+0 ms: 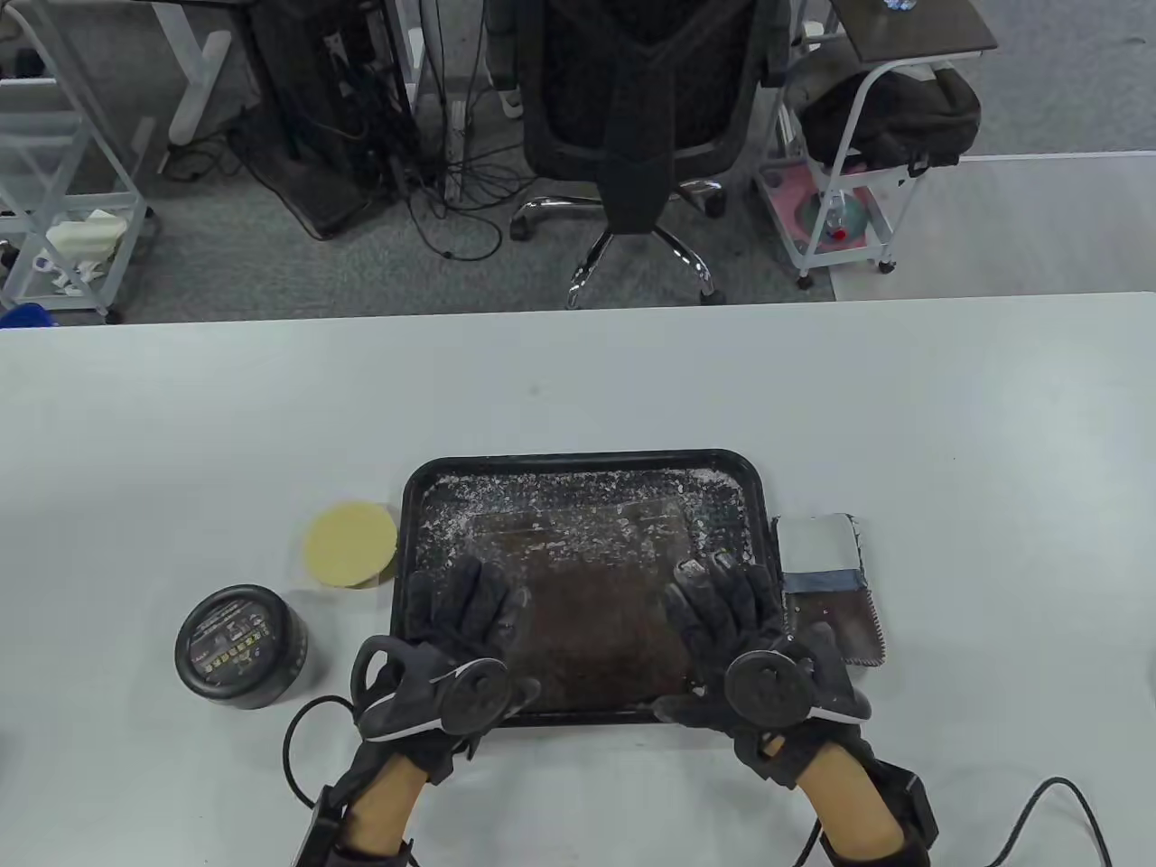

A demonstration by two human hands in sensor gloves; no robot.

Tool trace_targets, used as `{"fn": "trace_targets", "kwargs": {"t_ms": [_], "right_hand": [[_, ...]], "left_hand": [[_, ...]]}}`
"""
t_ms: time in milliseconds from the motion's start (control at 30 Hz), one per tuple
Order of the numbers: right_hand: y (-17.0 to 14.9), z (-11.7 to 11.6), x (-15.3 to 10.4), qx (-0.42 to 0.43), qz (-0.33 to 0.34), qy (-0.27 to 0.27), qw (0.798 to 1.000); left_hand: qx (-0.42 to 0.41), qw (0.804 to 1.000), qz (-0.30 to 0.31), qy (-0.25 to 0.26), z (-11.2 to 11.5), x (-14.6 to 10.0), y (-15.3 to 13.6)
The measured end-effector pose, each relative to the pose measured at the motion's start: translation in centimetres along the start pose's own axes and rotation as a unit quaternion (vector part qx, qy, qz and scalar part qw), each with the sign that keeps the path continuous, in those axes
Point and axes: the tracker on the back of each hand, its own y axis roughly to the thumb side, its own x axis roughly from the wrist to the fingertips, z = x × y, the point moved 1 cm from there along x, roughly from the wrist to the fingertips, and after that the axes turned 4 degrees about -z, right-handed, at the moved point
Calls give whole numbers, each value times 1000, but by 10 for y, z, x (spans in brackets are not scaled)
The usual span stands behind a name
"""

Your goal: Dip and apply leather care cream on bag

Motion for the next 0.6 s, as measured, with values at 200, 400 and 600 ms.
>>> {"fn": "trace_targets", "kwargs": {"t_ms": [200, 400, 600], "right_hand": [[2, 3, 0, 2, 4, -8, 1000], [2, 6, 3, 2, 1, -12, 1000], [-1, 8, 4, 2, -10, -10, 1000]], "left_hand": [[-7, 1000, -4, 3, 0, -1, -3], [-8, 1000, -10, 4, -2, -3, -8], [-12, 1000, -14, -4, -2, -3, -12]]}}
